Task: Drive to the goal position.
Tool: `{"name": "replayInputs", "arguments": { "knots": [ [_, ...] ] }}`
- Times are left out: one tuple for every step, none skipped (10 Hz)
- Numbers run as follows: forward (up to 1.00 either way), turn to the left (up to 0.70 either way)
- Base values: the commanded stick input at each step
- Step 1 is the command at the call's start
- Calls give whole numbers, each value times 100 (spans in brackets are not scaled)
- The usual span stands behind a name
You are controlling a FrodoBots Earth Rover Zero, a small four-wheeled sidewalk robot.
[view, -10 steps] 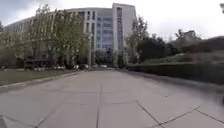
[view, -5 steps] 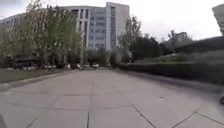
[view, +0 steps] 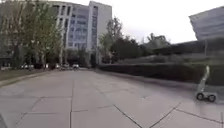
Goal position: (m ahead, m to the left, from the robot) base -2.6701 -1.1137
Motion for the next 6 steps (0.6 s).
{"name": "replayInputs", "arguments": {
  "knots": [
    [0, -45],
    [0, -45],
    [0, -45],
    [0, -45],
    [0, -45],
    [0, -45]
  ]
}}
